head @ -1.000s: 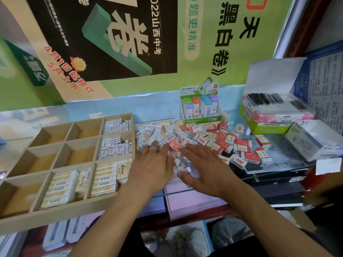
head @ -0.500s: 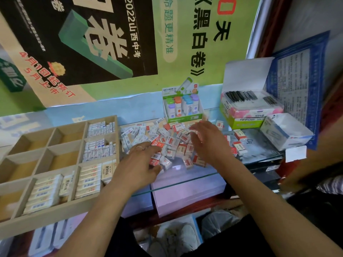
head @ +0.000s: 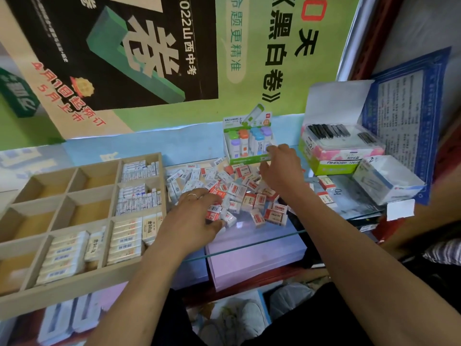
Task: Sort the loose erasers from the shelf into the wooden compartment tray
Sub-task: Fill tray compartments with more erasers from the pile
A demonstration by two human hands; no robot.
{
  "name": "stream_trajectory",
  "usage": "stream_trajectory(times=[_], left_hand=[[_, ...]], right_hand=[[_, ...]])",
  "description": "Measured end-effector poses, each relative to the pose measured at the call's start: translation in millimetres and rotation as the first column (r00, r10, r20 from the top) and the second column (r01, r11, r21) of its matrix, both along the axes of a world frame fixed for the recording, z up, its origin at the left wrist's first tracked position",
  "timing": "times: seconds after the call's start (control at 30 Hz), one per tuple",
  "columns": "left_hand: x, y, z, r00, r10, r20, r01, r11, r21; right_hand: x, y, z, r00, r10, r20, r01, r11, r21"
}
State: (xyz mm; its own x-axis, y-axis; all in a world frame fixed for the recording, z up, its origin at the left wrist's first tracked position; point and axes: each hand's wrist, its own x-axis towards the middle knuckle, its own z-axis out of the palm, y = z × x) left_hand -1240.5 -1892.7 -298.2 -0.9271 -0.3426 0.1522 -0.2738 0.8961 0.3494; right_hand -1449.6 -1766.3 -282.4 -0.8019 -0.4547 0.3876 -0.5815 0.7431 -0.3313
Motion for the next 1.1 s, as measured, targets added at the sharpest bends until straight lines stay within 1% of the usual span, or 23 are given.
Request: stream_trajectory(times=[0.07, 0.1, 0.13, 0.17, 0.23, 0.3, 0.37, 0.43, 0.53, 0.6, 0.7, 0.8, 0.9, 1.0, 1.1], left_hand=[[0.2, 0.6, 1.4, 1.0, -0.005, 0.005, 0.005, 1.0, -0.023], [0.4, 1.7, 3.1, 1.0, -0.016, -0.021, 0.016, 1.0, -0.026], [1.1, 3.0, 5.2, 0.996, -0.023, -0.081, 0.024, 1.0, 0.004], [3.1, 4.9, 8.1, 0.984, -0.011, -0.175, 0.025, 0.997, 0.079], [11.4, 9.6, 16.7, 0.928, 0.096, -0.36, 0.018, 0.954, 0.301], [24.3, 13.4, 27.3, 0.864, 0.234, -0.445, 0.021, 0.867, 0.497], [41.0, 13.5, 34.0, 0.816, 0.317, -0.483, 0.068, 0.778, 0.625], [60.0, 11.3, 38.0, 0.779, 0.362, -0.512, 0.093, 0.741, 0.665], [87.2, 6.4, 38.6, 0.748, 0.419, -0.515, 0.065, 0.725, 0.685], [104.9, 3.0, 38.1, 0.749, 0.441, -0.495, 0.028, 0.725, 0.688], [131.4, -12.6, 35.7, 0.734, 0.513, -0.445, -0.076, 0.713, 0.697], [155.6, -42.7, 31.6, 0.685, 0.636, -0.355, -0.304, 0.693, 0.653], [170.2, -65.7, 31.9, 0.669, 0.692, -0.272, -0.495, 0.687, 0.531], [166.5, -72.5, 33.6, 0.691, 0.694, -0.201, -0.59, 0.703, 0.396], [156.9, -76.2, 31.3, 0.673, 0.717, -0.182, -0.638, 0.687, 0.349]], right_hand=[[17.4, 2.0, 9.0, 0.994, 0.111, -0.006, -0.11, 0.98, -0.164], [29.7, 3.7, 13.1, 0.985, 0.168, 0.028, -0.155, 0.953, -0.259], [44.1, 5.9, 17.3, 0.97, 0.228, 0.085, -0.186, 0.919, -0.348], [58.2, 7.7, 19.5, 0.942, 0.296, 0.159, -0.204, 0.881, -0.427], [85.2, 10.4, 23.7, 0.846, 0.453, 0.283, -0.232, 0.789, -0.569], [108.3, 10.7, 30.5, 0.719, 0.599, 0.352, -0.247, 0.694, -0.676], [128.2, 8.4, 36.5, 0.601, 0.694, 0.396, -0.25, 0.634, -0.732], [145.1, 3.5, 39.1, 0.551, 0.733, 0.399, -0.285, 0.615, -0.735], [167.0, -11.2, 41.4, 0.5, 0.766, 0.403, -0.361, 0.608, -0.708], [180.0, -25.5, 40.8, 0.46, 0.78, 0.425, -0.411, 0.611, -0.676], [197.3, -43.9, 38.1, 0.434, 0.798, 0.419, -0.502, 0.6, -0.622], [203.2, -59.2, 34.7, 0.455, 0.781, 0.429, -0.55, 0.625, -0.554], [203.5, -77.0, 30.7, 0.485, 0.759, 0.435, -0.575, 0.652, -0.494], [206.1, -88.4, 28.7, 0.509, 0.742, 0.436, -0.583, 0.67, -0.46], [208.6, -94.4, 26.6, 0.518, 0.737, 0.433, -0.572, 0.675, -0.466]])
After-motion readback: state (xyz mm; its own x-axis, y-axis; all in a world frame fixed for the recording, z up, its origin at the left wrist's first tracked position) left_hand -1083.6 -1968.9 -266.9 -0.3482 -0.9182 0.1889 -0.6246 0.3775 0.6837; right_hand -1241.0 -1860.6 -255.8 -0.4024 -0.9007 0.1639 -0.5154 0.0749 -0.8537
